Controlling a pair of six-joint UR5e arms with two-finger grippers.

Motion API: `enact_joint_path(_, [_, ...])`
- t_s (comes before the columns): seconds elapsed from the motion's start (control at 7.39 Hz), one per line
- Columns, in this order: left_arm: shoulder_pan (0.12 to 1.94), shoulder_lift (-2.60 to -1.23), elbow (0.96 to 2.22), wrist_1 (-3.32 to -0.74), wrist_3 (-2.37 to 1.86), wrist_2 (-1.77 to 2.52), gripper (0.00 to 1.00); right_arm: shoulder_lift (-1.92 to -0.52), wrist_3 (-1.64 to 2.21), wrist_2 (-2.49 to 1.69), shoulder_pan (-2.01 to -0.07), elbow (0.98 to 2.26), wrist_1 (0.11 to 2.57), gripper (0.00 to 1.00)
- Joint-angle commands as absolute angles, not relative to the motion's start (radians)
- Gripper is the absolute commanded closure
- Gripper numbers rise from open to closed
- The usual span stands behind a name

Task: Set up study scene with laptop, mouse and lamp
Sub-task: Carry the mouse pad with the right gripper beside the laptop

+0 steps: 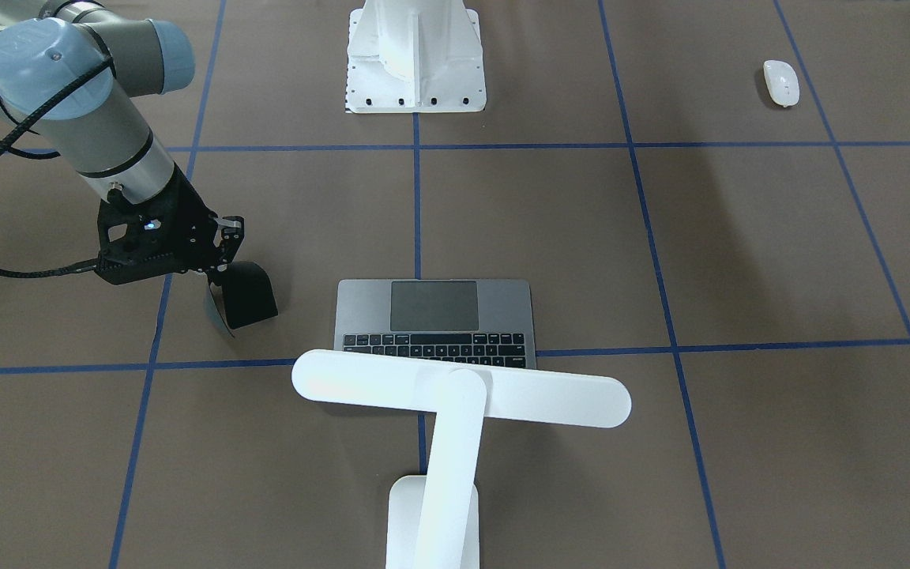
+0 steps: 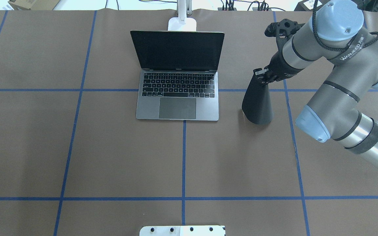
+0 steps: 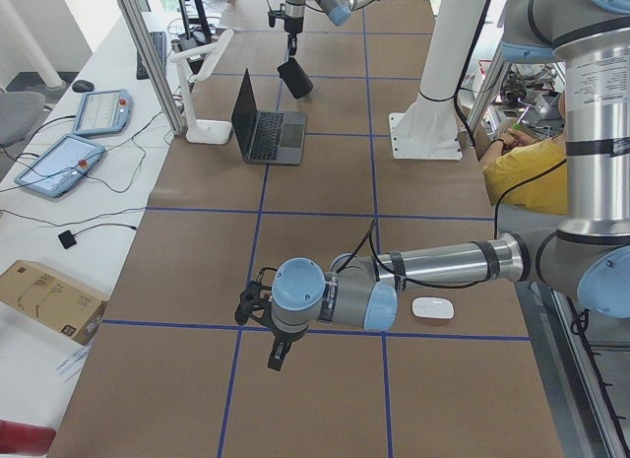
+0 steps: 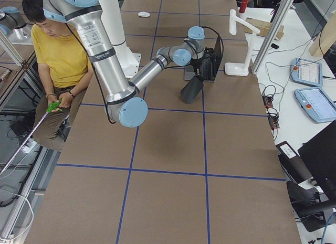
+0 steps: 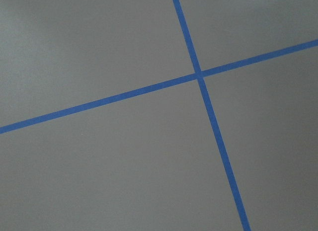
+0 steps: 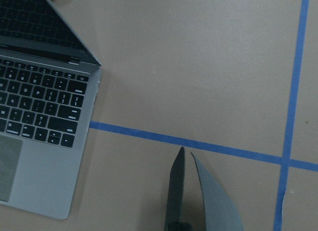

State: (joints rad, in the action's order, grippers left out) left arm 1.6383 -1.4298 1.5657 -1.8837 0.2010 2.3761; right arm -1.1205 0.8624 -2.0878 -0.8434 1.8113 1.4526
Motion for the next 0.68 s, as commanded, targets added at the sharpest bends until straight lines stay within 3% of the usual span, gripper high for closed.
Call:
enact_joint_path(0.0, [1.638, -1.431, 1.568, -1.884, 0.201, 2.376, 0.00, -1.123, 0.881, -2.095, -0.839, 1.806, 1.430, 1.00])
enact_joint_path(0.54, [1.638, -1.431, 1.580, -1.885, 0.183, 2.376, 0.00, -1.120, 0.913, -2.092, -0.839, 1.792, 1.430, 1.00])
